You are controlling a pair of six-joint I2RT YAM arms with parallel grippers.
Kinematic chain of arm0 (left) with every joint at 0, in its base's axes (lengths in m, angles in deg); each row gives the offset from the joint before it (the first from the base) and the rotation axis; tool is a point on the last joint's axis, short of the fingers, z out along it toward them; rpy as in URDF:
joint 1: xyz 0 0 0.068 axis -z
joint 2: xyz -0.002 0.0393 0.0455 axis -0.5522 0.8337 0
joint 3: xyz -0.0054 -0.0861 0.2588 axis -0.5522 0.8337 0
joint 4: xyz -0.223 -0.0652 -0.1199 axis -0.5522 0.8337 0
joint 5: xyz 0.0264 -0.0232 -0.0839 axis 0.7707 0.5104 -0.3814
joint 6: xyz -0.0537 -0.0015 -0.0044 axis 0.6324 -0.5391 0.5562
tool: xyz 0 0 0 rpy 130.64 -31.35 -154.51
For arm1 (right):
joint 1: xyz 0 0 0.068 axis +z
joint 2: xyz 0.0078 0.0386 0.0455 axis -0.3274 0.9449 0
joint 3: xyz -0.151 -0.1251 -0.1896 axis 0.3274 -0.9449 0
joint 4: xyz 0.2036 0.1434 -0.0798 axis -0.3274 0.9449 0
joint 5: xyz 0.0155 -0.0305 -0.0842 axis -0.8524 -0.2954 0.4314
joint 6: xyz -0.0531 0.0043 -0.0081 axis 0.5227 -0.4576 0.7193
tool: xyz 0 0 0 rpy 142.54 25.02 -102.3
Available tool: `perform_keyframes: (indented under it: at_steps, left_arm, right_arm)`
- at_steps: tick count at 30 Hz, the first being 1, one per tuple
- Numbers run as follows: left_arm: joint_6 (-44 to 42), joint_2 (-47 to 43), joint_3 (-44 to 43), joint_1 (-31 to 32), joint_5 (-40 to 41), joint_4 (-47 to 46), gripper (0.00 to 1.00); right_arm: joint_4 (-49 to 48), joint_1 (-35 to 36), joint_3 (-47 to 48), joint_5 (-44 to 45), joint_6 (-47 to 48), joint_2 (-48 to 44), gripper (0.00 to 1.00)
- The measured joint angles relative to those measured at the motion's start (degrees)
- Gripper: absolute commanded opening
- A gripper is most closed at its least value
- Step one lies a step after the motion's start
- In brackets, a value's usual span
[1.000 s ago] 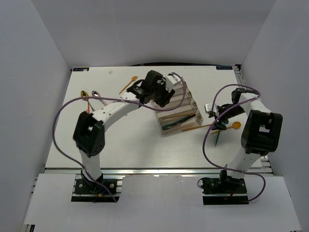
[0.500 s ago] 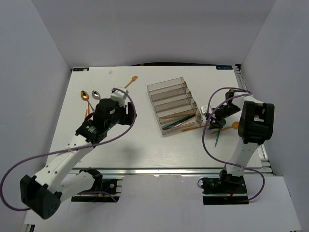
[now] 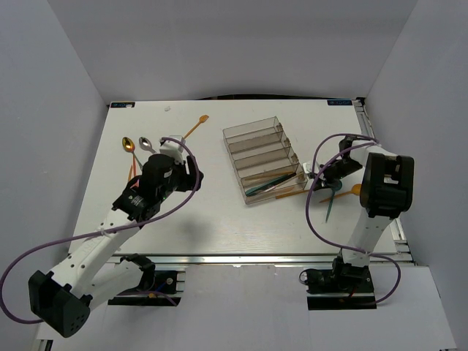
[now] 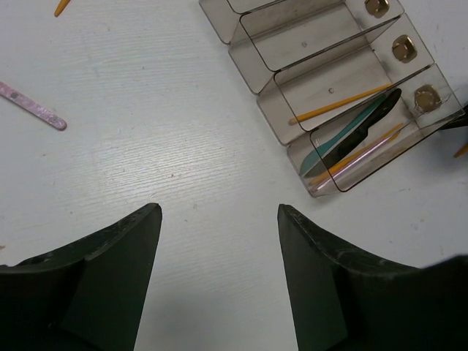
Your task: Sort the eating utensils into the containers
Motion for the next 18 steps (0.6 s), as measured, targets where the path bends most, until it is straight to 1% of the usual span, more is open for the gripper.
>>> perform_keyframes:
  at_steps: [1, 7, 12, 18]
  left_arm:
    - [0.0, 0.5, 0.0, 0.0, 0.0, 0.0, 0.76]
    - [0.1, 2.4, 0.0, 0.0, 0.0, -0.1, 0.76]
    - [0.1, 2.7, 0.0, 0.0, 0.0, -0.1, 0.76]
    - [0.0, 2.7, 0.0, -0.2, 0.0, -0.4, 0.76]
  right_arm:
    - [-0.3, 0.0, -0.4, 0.0, 0.1, -0.3, 0.0]
    - [-1.1, 0.0, -2.4, 0.1, 0.7, -2.2, 0.0]
    - [1.6, 0.1, -5.1, 0.5, 0.7, -5.4, 0.0]
    - [4.5, 0.4, -5.6, -0.2, 0.7, -11.2, 0.0]
